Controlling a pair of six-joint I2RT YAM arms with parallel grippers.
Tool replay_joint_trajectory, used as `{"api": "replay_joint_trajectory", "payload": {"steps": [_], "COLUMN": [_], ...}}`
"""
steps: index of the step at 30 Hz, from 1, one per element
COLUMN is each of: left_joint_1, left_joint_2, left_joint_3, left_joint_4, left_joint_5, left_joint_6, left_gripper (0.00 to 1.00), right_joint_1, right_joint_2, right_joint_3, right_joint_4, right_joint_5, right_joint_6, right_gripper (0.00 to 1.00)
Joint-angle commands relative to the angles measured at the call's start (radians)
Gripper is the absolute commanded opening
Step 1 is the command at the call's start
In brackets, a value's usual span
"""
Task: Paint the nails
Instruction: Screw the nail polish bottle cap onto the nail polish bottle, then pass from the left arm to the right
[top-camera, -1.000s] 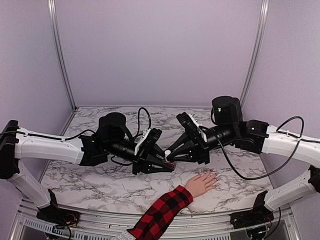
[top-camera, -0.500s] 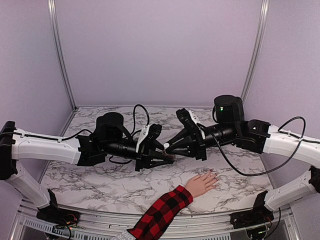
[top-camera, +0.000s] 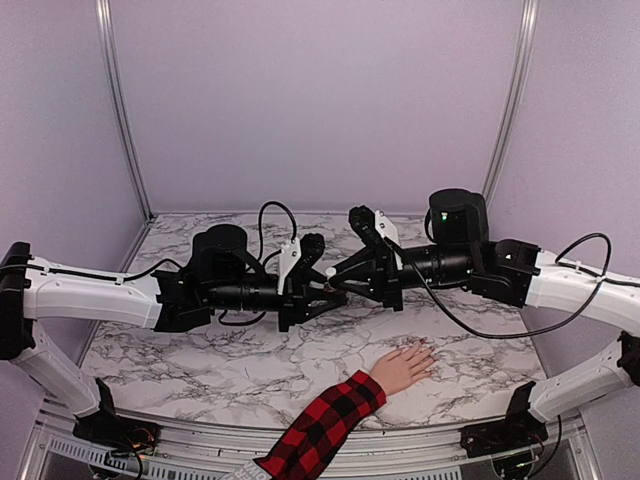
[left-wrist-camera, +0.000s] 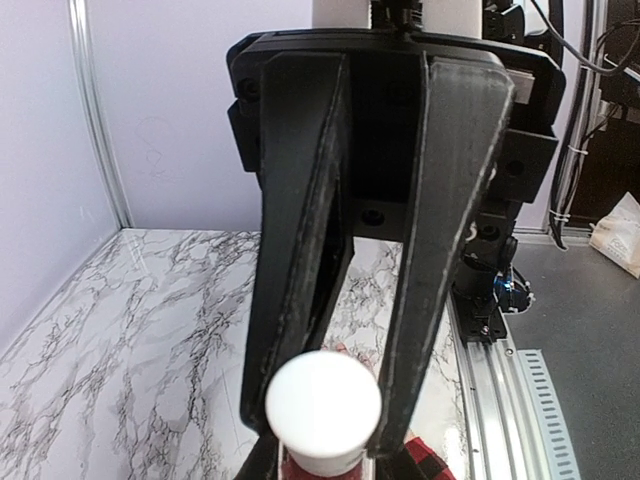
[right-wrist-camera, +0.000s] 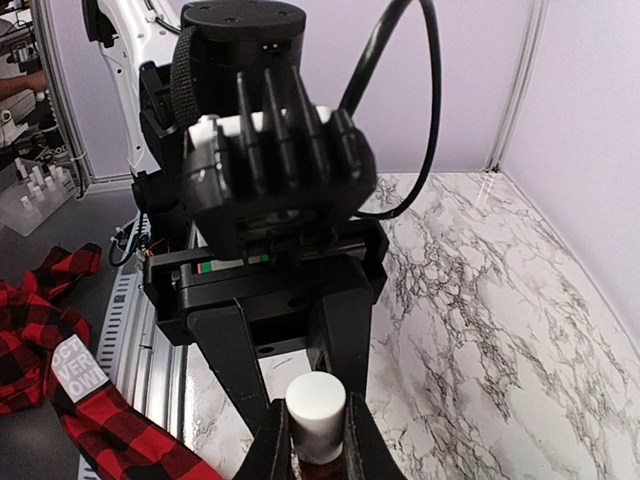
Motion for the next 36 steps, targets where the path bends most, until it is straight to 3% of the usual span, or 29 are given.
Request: {"api": "replay_joint_trajectory", "payload": {"steps": [1,13,14,19,21,28,36], "left_joint_1": [0.019,0.02,0.02,0.022,0.023,0.02,0.013], "left_joint_2": [-0.029,0.01,0.012,0.006,0.006,0.024,0.043], "left_joint_3": [0.002,0.03,0.03,0.02,0.019,0.036,0.063], "left_joint_4": [0.018,0.015,0.014,-0.002,-0.005,-0.016,-0.037], "left_joint_5": [-0.172,-0.276,-0.273,-0.191,-0.137,0.04,0.032], "left_joint_6": [-0.003,-0.016,-0.013,0.013,0.02,0.03,0.033], "left_gripper": [0.0,0.0,0.0,0.0,0.0,0.0,0.0], "right_joint_1": [0.004,0.001,-0.002,-0.015,-0.018,-0.02,-0.019], "right_joint_2": [0.006,-0.005,-0.009,-0.063,-0.08,-0.049,0.014], "right_joint_3": [0.004,-0.029,-0.031,-0.049,-0.055,-0.029,0.021], "right_joint_4": [0.013,0.056,0.056,0.064,0.067,0.034,0.015], "right_joint_5": [0.09,0.249,0.241,0.168,0.161,0.087,0.099], "right_joint_6": [0.073,0.125,0.122,0.109,0.107,0.096,0.111], "right_gripper": [0.0,0.0,0.03,0.41,0.46,0.49,0.39]}}
